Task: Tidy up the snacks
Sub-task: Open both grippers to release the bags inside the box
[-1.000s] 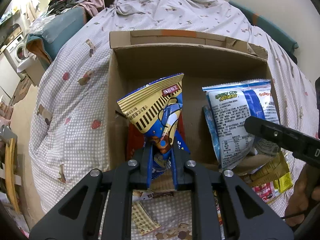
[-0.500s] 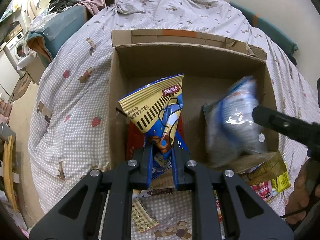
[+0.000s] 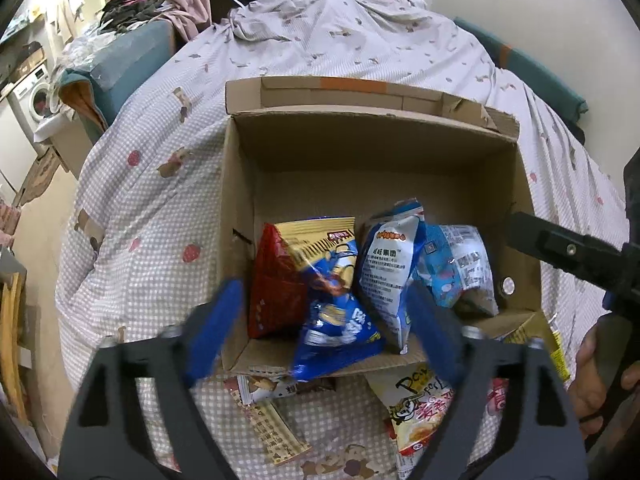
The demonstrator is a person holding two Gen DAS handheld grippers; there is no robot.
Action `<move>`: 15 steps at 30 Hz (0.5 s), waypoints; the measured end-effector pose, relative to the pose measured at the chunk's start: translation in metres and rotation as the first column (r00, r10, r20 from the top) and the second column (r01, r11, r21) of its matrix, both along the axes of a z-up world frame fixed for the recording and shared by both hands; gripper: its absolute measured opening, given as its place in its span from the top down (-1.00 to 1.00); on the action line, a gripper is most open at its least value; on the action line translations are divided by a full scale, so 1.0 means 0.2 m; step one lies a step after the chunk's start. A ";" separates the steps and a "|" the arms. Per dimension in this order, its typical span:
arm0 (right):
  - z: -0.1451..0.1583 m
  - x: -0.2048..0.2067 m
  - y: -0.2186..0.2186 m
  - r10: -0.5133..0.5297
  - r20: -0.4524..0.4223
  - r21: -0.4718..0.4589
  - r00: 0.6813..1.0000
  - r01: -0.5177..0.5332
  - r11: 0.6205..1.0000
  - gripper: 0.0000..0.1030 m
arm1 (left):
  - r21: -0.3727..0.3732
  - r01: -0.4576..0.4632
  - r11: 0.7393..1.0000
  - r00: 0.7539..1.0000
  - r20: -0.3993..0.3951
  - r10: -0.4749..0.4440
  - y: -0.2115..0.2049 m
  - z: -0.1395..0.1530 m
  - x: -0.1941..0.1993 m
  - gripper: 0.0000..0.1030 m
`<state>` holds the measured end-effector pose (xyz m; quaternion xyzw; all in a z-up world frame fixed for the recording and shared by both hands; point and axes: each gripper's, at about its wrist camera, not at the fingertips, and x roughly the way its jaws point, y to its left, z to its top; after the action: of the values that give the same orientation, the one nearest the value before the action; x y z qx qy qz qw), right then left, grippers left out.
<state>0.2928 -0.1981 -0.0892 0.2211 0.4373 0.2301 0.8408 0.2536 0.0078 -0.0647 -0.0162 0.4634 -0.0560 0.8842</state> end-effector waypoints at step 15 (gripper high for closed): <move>0.10 -0.12 -0.09 -0.016 0.036 0.060 0.999 0.014 0.998 -0.75 | -0.095 -0.095 0.991 0.987 0.119 0.106 0.17 0.18 -0.15 -0.78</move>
<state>0.2696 -0.2154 -0.0692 0.2452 0.4133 0.2409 0.8432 0.2230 0.0420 -0.0282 -0.0753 0.4033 -0.0330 0.9114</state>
